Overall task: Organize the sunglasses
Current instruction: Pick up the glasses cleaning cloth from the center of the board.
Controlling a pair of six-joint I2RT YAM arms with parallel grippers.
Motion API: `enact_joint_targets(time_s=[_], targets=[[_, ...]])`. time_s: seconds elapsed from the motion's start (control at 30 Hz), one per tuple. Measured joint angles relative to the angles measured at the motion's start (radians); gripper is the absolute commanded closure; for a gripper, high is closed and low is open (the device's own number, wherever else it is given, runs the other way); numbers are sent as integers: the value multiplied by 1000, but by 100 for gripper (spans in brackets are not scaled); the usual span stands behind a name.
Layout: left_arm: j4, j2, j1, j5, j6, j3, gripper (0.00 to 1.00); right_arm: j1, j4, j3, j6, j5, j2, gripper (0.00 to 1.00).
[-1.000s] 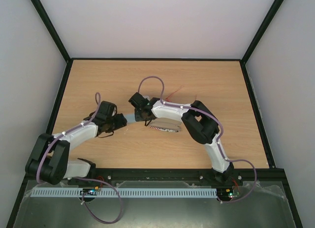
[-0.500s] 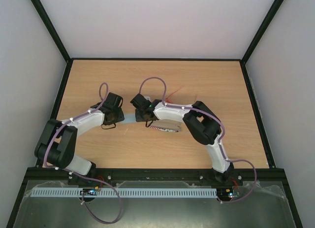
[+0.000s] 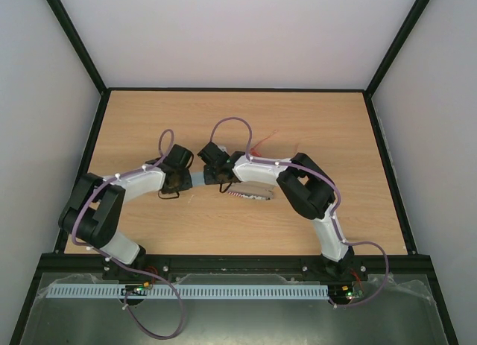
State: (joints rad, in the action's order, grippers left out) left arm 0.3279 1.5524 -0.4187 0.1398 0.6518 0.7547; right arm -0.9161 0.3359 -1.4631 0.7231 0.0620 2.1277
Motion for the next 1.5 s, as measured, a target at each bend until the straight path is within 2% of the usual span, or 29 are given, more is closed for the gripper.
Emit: enact_joint_targets(time_s=[0.23, 0.3, 0.43, 0.57, 1.5], targets=[[-2, 6, -3, 5, 2, 0, 77, 0, -16, 10, 0, 9, -3, 99], [-2, 6, -3, 8, 3, 0, 69, 0, -22, 14, 0, 10, -5, 99], [-4, 6, -3, 18, 5, 0, 61, 0, -25, 16, 0, 11, -6, 99], [-3, 4, 4, 23, 5, 0, 59, 0, -29, 19, 0, 11, -7, 99], [-52, 34, 31, 21, -21, 10, 84, 0, -32, 21, -1, 18, -7, 99]])
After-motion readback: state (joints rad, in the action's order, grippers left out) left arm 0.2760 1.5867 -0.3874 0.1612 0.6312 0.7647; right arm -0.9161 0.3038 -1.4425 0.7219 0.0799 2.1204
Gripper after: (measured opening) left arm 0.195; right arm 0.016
